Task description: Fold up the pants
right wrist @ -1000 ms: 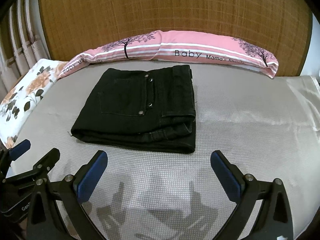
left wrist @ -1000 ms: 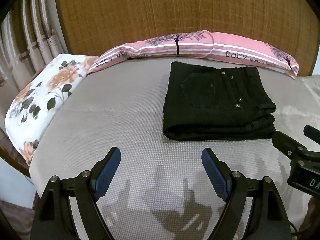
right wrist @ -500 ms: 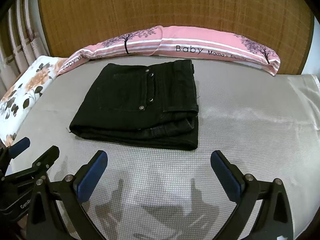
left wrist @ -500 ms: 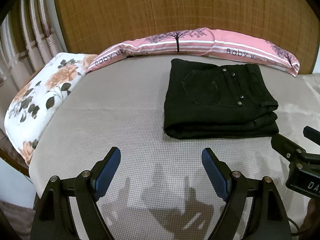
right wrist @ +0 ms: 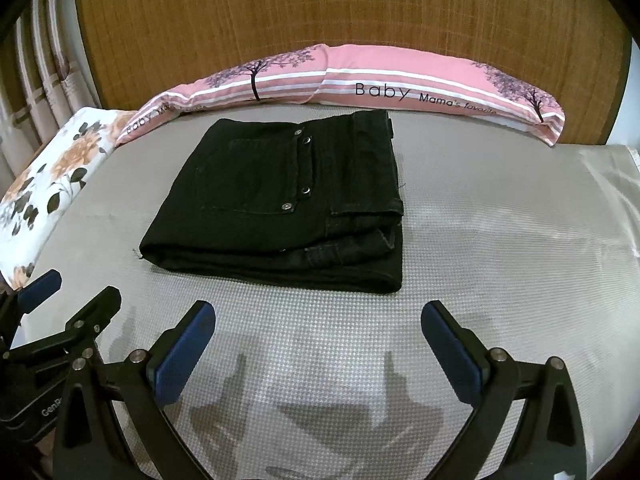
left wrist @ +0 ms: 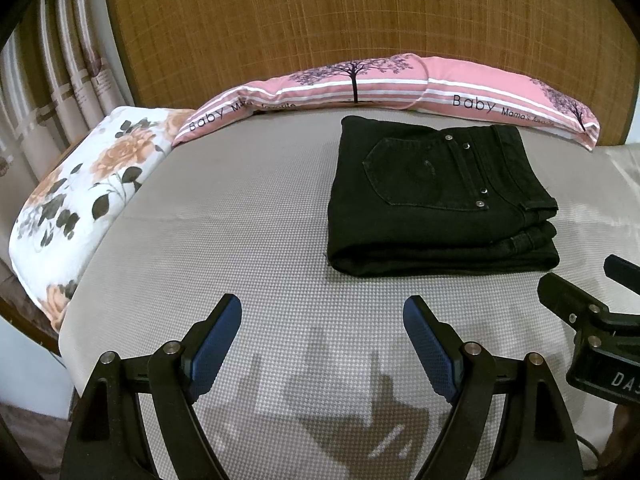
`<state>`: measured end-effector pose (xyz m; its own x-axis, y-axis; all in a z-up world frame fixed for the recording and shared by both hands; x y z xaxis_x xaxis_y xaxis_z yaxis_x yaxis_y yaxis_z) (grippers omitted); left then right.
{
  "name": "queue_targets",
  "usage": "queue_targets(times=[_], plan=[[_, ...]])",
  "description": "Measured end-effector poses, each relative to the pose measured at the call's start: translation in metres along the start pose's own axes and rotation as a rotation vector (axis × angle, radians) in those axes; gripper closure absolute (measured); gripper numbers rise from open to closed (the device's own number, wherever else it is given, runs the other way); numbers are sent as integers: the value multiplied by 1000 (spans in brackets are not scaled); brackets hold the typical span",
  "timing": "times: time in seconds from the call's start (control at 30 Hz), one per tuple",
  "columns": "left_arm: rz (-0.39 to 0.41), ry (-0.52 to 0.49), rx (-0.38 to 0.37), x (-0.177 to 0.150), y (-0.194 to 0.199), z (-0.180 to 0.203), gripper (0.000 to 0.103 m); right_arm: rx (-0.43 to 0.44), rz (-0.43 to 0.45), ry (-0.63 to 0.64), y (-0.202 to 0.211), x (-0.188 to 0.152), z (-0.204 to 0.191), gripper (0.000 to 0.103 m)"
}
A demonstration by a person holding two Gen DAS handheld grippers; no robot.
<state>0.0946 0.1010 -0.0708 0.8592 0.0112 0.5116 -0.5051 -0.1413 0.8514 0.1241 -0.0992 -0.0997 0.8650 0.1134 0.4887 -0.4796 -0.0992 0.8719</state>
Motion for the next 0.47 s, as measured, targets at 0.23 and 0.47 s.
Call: queue_targets(times=[0.23,0.47], plan=[[1,-2,1,1,-2,0,20,2,-1,-7,1,-1,1,1],[-10,-4,-15,4,-5,0,20,5,-4,-7,0,-1,1,1]])
Point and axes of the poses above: each gripper's, at about its wrist camera, not at the fingertips, and y roughly against the way its jaws point, z to its right, x to its top, the point moved 5 cm from there along -y, roughly the way its jaws point, and after that the axes turned 9 degrees about -z, right-handed, at the moved point
